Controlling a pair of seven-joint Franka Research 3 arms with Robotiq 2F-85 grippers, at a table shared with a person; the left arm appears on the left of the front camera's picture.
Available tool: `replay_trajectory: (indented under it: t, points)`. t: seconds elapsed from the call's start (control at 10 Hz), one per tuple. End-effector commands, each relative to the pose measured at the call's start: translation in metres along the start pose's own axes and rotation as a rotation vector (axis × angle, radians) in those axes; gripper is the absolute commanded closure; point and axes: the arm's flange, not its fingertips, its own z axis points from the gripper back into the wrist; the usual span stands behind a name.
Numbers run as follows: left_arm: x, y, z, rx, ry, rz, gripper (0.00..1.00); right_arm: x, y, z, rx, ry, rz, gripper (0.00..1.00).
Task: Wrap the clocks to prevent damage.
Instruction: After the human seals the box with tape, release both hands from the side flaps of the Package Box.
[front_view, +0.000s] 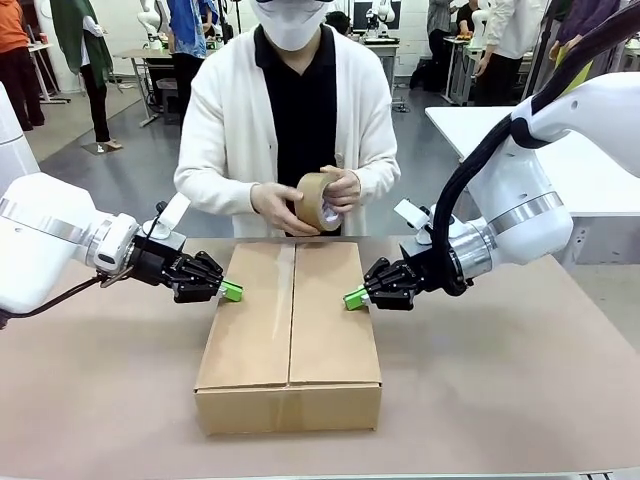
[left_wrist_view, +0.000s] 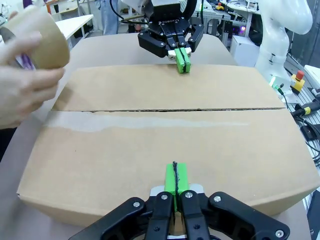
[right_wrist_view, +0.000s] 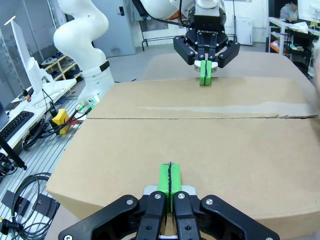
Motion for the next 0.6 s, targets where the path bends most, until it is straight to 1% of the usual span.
replay_trajectory:
  t: [0.0,0.5]
  points:
    - [-0.0040,0.0003,-0.0026,-0.001,0.003,-0.004,1.00,-0.0041,0.0006,-0.0026,-0.013,-0.001,-0.013,0.99]
    - [-0.0040,0.0003,-0.0026,-0.001,0.003,-0.004,1.00,-0.0041,0.0006,-0.0026,-0.013,-0.001,-0.013,0.99]
